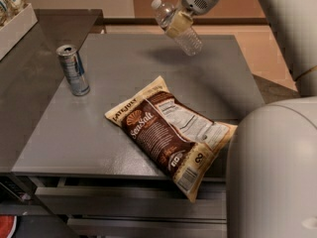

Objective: Knock water bottle over

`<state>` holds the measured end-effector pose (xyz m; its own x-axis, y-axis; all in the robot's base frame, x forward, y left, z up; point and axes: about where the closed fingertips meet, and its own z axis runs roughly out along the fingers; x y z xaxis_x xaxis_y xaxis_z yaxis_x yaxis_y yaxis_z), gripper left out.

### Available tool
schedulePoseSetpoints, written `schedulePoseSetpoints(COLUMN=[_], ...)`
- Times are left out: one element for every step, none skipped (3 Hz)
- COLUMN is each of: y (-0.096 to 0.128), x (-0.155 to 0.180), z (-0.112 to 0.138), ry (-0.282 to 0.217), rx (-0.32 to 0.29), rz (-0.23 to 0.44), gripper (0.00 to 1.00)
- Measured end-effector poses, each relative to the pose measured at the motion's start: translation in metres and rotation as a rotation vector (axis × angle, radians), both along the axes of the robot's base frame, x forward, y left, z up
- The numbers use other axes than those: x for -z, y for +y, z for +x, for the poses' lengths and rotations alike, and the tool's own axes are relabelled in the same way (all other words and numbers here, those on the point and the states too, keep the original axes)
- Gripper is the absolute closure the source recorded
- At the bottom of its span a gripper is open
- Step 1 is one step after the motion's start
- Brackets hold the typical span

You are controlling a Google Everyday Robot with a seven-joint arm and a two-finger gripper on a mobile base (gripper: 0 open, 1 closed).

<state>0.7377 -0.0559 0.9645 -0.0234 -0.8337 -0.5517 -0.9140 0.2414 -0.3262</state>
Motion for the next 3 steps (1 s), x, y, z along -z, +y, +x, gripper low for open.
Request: schedulePoseSetpoints(y=[0.002,0.004,0.005], x=[0.012,0.024,0.031], z=[-0.011,-0.018,-0.021], ry=[0.044,0.076,0.091], rx=[-0.085,-0.140,-0.173], rz=[-0.095,-0.171,-0.222], gripper=[1.00,1.00,1.00])
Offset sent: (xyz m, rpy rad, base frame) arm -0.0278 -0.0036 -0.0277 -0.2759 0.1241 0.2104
